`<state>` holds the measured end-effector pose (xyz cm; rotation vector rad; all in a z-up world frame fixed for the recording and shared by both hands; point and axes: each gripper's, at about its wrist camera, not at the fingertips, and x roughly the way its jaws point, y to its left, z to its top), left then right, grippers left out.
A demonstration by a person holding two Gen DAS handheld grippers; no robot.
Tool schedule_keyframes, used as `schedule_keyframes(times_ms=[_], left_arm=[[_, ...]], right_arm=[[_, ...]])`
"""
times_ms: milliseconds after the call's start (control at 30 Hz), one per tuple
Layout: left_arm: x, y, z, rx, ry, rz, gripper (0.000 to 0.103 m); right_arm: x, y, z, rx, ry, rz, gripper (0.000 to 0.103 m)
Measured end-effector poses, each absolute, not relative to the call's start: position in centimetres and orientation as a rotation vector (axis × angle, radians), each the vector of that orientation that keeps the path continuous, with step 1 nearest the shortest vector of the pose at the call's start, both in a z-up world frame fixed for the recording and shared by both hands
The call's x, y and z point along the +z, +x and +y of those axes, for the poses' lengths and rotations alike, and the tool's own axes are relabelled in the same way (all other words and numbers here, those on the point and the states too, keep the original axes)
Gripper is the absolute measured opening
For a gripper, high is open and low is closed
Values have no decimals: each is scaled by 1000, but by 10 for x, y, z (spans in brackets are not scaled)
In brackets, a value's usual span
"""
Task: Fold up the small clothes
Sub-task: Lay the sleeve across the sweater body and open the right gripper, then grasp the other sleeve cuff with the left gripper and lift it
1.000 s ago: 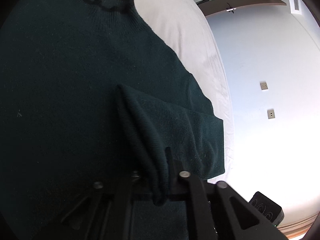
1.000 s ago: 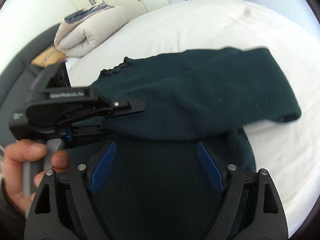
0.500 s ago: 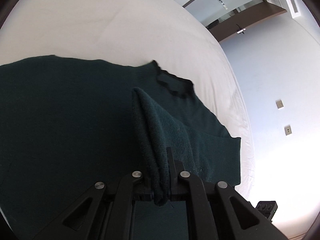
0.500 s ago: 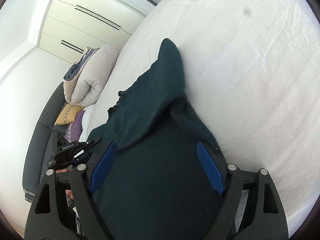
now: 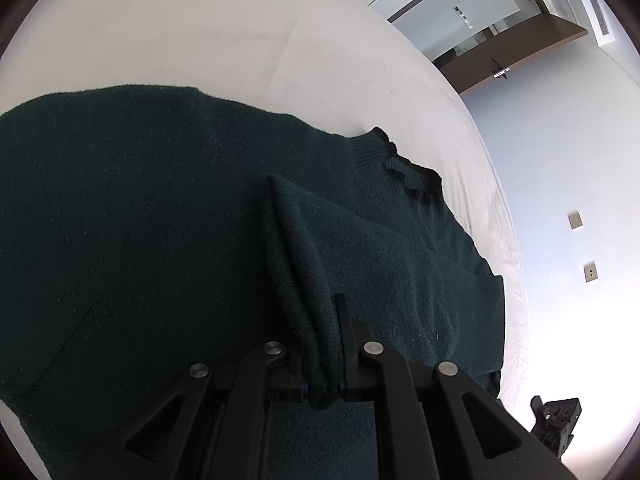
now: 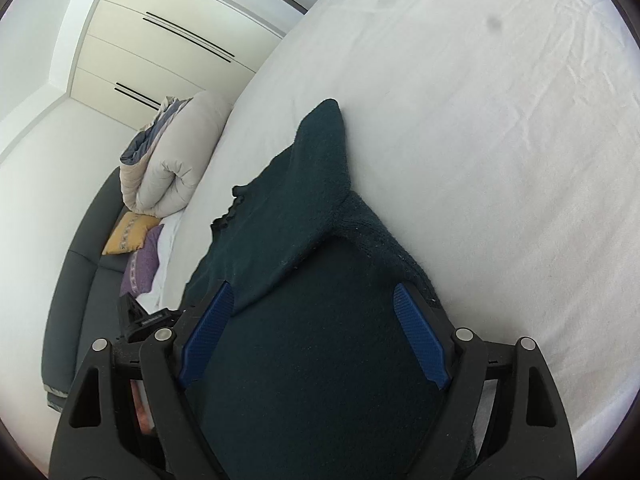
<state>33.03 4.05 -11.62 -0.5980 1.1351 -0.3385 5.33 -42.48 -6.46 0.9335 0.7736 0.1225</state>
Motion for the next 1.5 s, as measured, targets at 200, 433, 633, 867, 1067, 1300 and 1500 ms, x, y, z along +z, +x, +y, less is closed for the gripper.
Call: schedule_keyframes(times_ms=[200, 433, 633, 867, 1067, 1300, 1500], left_arm=[[-109, 326, 31, -346, -540, 1128, 19], [-117, 322, 41, -357, -598, 1131, 13], [-116, 315, 43, -350, -593, 1130, 10], [-124, 316, 50, -382, -634, 1116, 12], [-103, 282, 82, -337, -711, 1032, 70], [-85, 180, 202, -139, -896, 814, 76], [-109, 101, 340, 121, -1209, 621, 76]], right_arm=[[-33, 103, -436, 228, 953, 749, 82], [-69, 217, -453, 227, 1012, 873, 82], [-73, 258, -465, 239, 1020, 879, 82], [-68, 203, -439, 371, 965, 971, 83], [-54, 115, -418, 389, 927, 1020, 83], [-32, 32, -384, 438, 954, 953, 83], [-23, 2, -347, 463, 980, 946, 83]])
